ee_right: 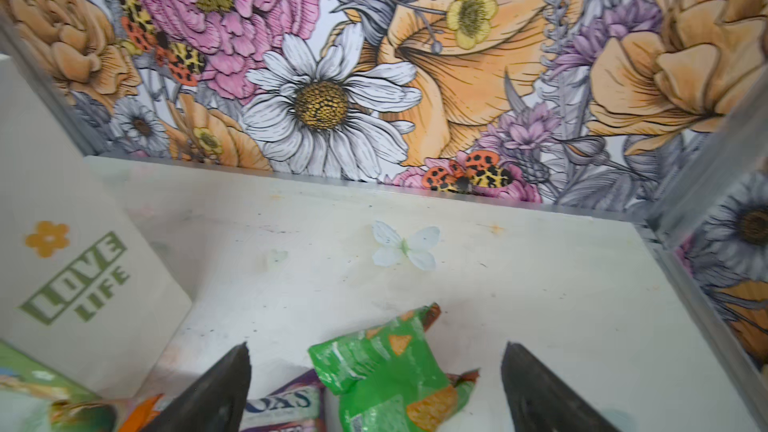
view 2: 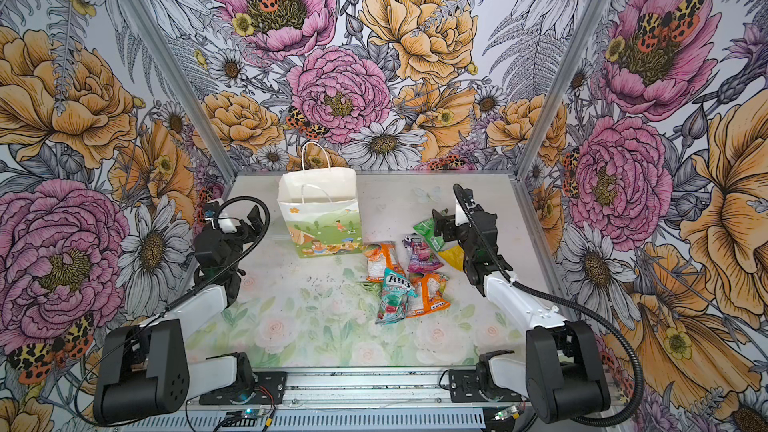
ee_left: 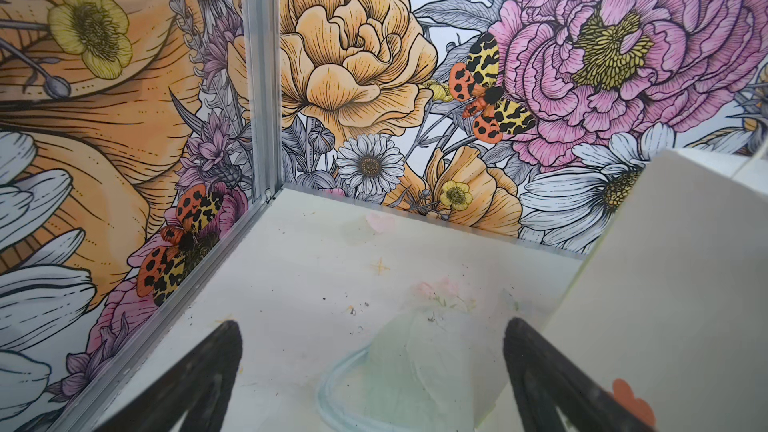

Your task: Place the snacks into the paper bag

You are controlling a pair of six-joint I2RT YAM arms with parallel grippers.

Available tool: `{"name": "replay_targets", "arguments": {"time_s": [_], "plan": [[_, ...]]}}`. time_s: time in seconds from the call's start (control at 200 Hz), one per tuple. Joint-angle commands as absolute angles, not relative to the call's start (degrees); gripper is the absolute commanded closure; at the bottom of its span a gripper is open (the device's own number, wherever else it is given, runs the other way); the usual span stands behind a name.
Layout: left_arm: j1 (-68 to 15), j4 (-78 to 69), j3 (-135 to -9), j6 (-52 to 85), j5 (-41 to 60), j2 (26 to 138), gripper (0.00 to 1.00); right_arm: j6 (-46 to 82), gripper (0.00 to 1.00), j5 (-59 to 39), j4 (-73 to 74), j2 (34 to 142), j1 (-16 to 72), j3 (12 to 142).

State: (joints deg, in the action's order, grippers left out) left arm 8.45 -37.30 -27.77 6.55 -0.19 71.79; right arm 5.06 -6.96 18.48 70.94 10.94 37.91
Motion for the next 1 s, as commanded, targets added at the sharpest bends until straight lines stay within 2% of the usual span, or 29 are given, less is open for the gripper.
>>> {"name": "replay_targets", "arguments": {"time_s": [0.0,0.275,0.415,0.736,0.871,0.991], "plan": [[9.8,-35.1,-30.5,10.2,3.6,72.4,0.01,4.7,0.04,-8.9,15.2,71.4,15.7,41.4],[11.4,-35.2,-34.7,11.0,7.7,75.7,0.01,6.0,0.04,-12.2,13.0,76.5,25.7,45.3],[12.7,-37.6,-38.3,11.0,9.8,80.0,0.01,6.9,0.03,-9.9,16.0,78.9,31.2,45.1],[14.0,-52.2,-52.1,18.6,21.4,101.2,0.01,8.4,0.03,-2.1,25.1,88.2,38.6,47.2],[14.1,-63.2,-56.8,26.4,22.7,111.8,0.01,9.0,0.03,-0.5,26.5,91.7,39.2,49.2],[13.4,-66.0,-61.2,30.2,23.3,117.1,0.01,9.1,0.03,1.4,27.4,94.2,39.3,50.5]]}}
